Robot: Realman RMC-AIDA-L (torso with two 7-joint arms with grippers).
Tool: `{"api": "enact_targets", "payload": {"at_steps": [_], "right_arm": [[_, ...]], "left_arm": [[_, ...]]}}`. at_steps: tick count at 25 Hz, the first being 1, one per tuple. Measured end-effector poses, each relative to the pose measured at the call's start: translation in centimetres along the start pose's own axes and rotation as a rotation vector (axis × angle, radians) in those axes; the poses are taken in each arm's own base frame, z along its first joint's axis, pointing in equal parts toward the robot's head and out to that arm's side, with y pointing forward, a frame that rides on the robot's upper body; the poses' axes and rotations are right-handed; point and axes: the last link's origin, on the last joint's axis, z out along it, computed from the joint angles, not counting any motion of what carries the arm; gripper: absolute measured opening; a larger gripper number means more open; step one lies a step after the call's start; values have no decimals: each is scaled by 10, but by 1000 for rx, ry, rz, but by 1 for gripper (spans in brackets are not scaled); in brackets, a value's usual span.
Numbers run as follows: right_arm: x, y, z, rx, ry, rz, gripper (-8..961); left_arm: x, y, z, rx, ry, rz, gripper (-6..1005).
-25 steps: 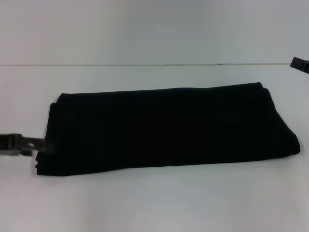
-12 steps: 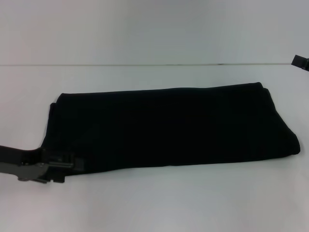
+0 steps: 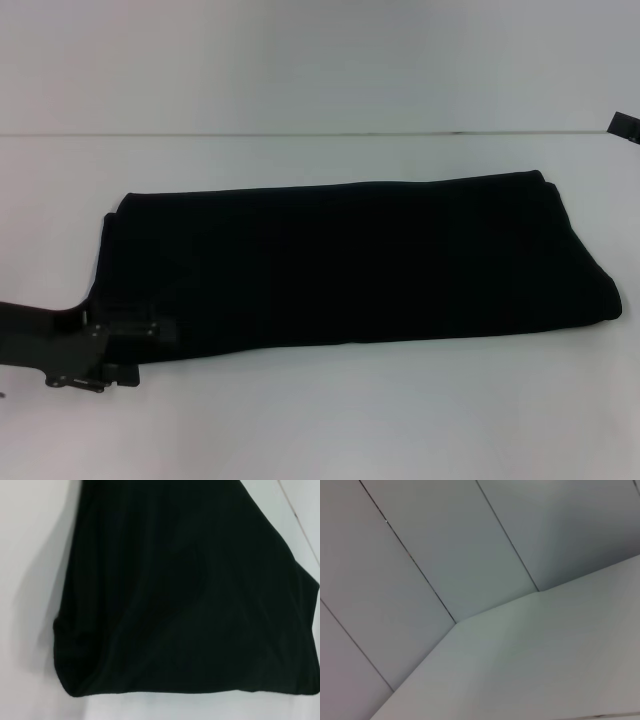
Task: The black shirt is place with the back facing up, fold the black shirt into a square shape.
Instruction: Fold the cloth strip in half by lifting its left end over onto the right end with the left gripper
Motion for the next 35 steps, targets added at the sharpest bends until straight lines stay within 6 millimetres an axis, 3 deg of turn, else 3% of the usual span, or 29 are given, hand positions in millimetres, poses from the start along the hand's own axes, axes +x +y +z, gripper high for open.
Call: {"api": "enact_targets", "payload": {"at_steps": [14,35], "right_arm": [[0,-1,-3,4,-16,12,729],[0,-2,-1,10,-25,18,729]], "left_arm": [[14,-15,-10,17,142,-172,888],[7,-31,-12,52,157,-256,888]]}}
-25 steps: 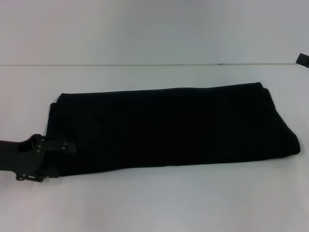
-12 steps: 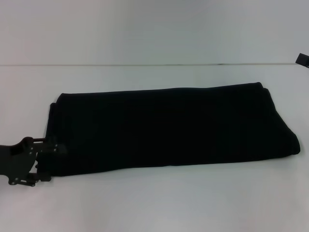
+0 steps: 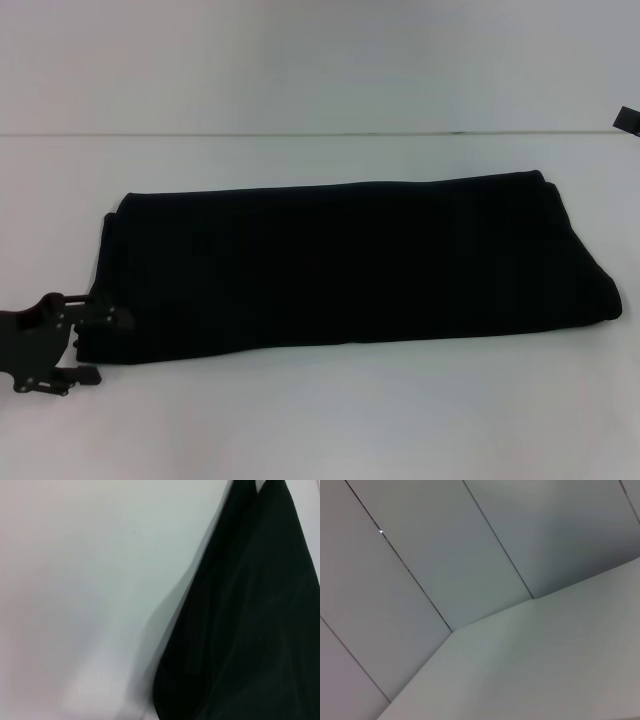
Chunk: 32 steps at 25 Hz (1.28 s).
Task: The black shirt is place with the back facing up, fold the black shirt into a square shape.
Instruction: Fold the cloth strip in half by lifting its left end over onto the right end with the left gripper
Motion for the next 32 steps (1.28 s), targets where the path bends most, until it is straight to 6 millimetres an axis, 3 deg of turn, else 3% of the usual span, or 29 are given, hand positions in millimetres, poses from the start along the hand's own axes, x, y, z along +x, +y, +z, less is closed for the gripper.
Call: {"api": "enact_targets", "payload": {"at_steps": [32], "right_arm": [[2,-2,-3,10,0,4,729]], "left_arm": [[3,-3,7,-1,31,-17,887]]}}
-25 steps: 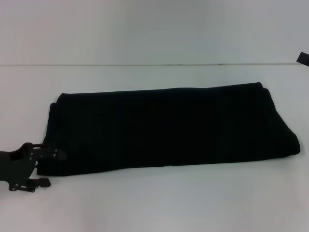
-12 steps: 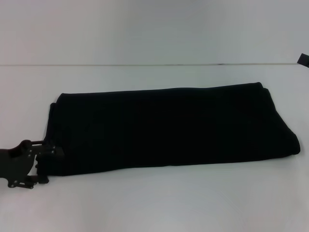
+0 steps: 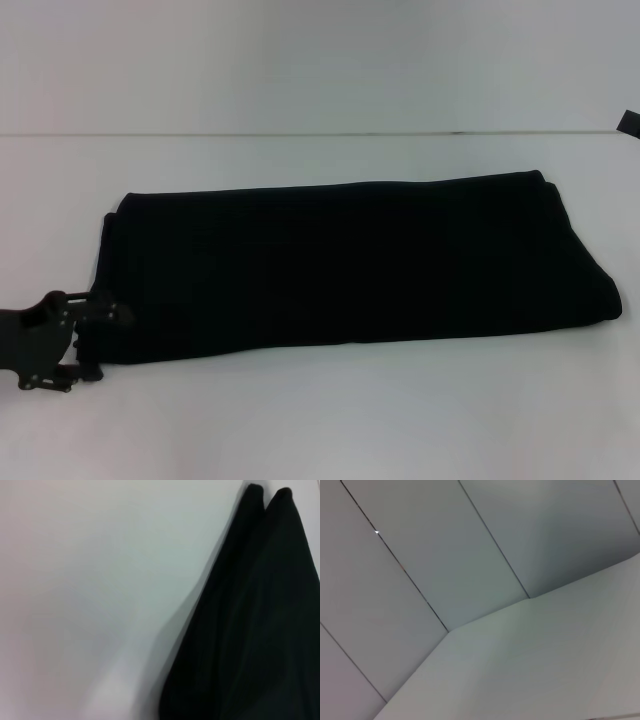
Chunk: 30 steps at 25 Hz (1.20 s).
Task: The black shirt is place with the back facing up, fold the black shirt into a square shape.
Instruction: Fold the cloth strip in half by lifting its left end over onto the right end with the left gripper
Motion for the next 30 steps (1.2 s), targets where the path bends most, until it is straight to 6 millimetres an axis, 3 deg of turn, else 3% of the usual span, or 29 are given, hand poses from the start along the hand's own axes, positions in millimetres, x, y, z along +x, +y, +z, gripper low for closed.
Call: {"api": "enact_targets", "payload": {"at_steps": [30], "right_arm": [[2,-1,-2,3,0,5,730]], "left_arm": [[4,-2,7,-6,33,-16,886]]}}
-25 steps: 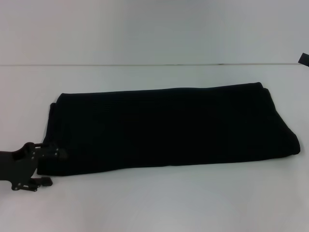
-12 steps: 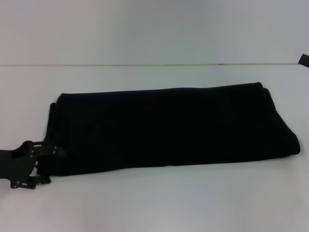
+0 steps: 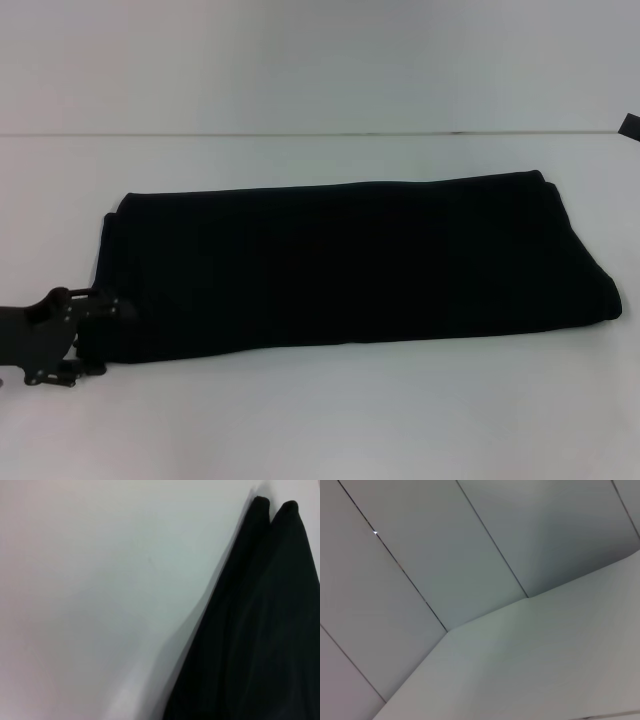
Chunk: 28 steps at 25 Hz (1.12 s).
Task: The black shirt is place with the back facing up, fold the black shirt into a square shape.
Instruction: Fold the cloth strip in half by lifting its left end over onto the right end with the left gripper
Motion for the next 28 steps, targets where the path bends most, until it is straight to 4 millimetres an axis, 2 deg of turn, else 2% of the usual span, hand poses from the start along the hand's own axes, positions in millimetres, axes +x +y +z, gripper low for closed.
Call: {"api": "enact_targets", "payload": {"at_steps": [28], "right_arm": [[-3,0,-2,-1,-13,-2,730]], "left_arm": [[15,15,2,-9,61,107,886]]}}
